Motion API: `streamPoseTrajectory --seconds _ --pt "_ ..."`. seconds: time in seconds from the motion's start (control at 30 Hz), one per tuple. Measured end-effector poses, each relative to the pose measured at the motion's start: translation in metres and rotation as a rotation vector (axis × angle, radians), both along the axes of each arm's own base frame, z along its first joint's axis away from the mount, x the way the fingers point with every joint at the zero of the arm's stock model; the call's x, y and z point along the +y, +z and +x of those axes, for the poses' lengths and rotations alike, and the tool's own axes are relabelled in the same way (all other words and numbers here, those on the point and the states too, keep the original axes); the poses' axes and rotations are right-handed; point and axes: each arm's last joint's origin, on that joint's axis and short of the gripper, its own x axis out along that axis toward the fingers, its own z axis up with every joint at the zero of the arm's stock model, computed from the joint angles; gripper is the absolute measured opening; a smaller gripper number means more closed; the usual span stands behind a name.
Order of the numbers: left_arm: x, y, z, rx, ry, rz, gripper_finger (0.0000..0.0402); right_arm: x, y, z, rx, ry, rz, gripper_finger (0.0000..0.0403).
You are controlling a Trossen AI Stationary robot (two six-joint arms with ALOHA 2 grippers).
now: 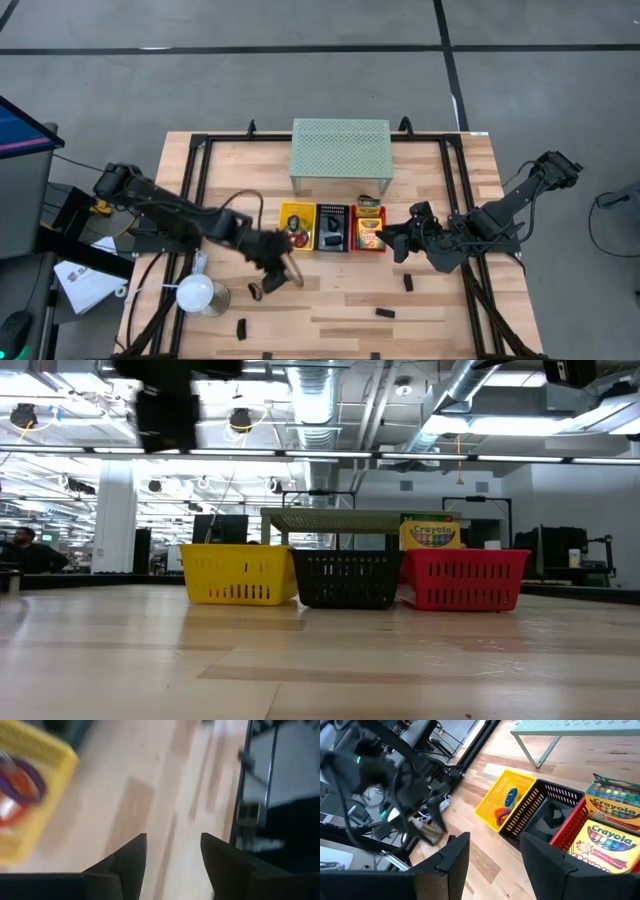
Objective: Pick & Place Office Desk Supplies
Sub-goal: Put the black rubber band into the black bin
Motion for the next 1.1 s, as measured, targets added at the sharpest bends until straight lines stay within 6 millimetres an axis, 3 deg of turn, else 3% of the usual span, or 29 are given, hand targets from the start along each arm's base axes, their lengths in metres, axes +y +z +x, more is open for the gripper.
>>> streamPoseTrajectory --seconds 0.13,0.33,0.63,0.87,1.1 --pt "-0.021 -0.007 -0.019 0.106 -0.158 0.045 0.0199 0.000 0.000 0.000 0.001 0.002 -0.004 0.0173" --pt "-0.029 -0.013 -0.035 0.168 -0.426 0.154 0.0252 0.000 0.000 0.000 0.003 0.002 -0.005 0.0173" --pt "-0.028 -0.019 -0.035 0.135 -0.649 0.279 0.0317 0.001 0.001 0.001 -0.009 0.004 -0.010 0.0173" --pt "-0.037 -0.056 -0.023 0.264 -0.714 0.303 0.0335 0.001 -0.001 0.002 0.001 0.005 -0.021 0.0173" --pt "-0.052 -0.092 -0.018 0.363 -0.752 0.317 0.0321 0.001 -0.001 0.002 0.000 0.002 -0.023 0.0173"
